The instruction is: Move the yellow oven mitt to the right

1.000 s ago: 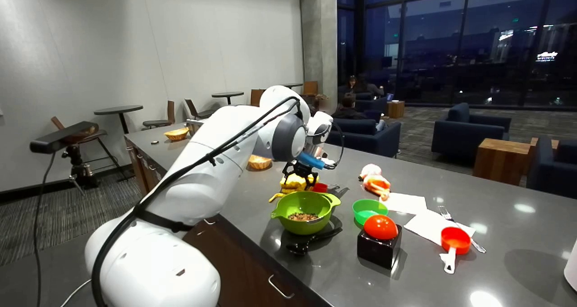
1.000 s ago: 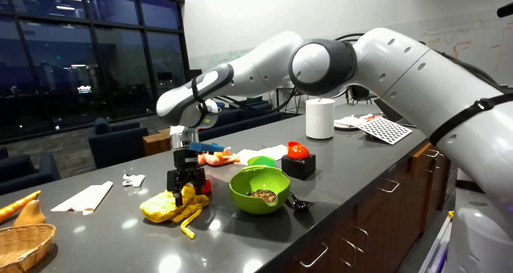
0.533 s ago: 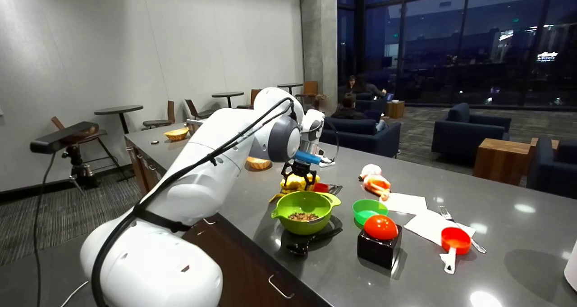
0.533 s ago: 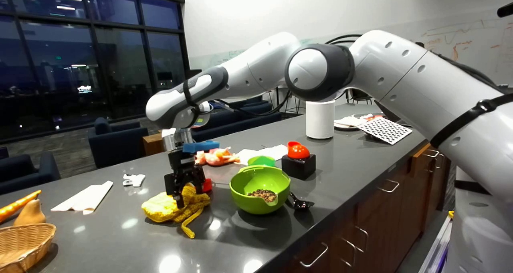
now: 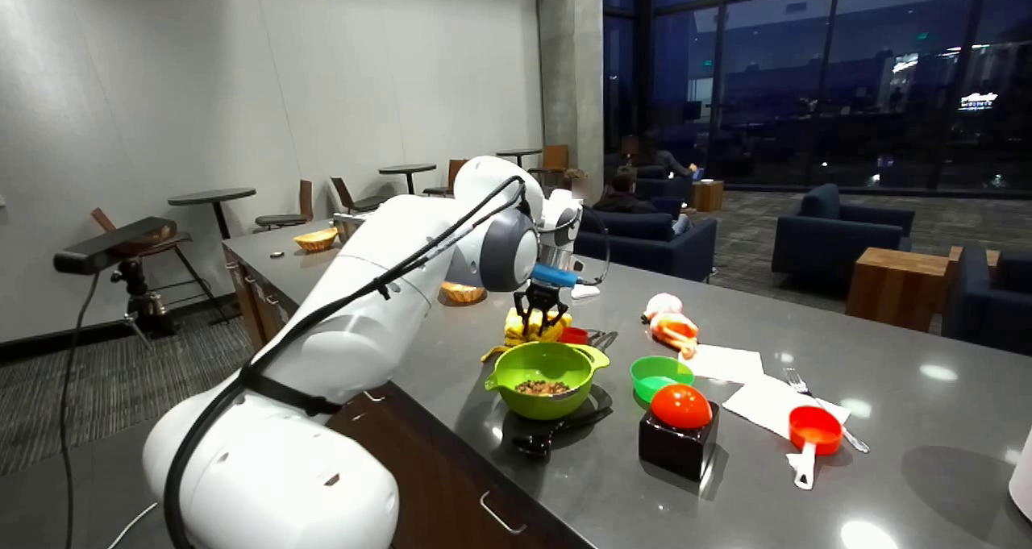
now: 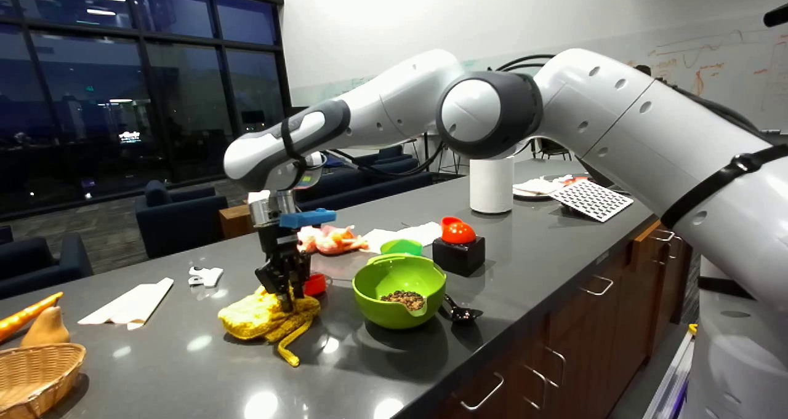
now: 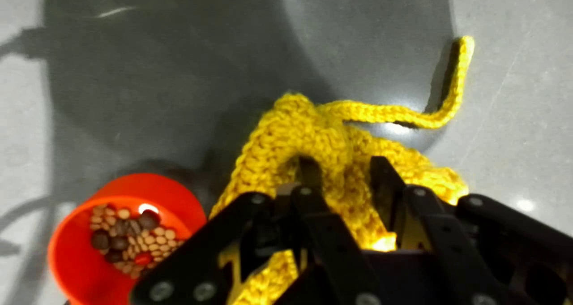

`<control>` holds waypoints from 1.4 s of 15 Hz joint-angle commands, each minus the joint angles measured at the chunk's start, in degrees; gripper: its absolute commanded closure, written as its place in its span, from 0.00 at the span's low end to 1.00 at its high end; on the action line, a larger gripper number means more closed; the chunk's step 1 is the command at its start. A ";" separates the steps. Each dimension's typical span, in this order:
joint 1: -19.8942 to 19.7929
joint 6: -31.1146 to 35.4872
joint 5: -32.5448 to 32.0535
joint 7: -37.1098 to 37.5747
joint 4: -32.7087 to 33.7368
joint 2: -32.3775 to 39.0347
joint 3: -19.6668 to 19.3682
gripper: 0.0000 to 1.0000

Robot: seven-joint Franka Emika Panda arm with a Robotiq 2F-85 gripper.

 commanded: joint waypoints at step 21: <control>0.95 -6.06 -4.11 3.56 7.44 -17.36 -1.43 0.98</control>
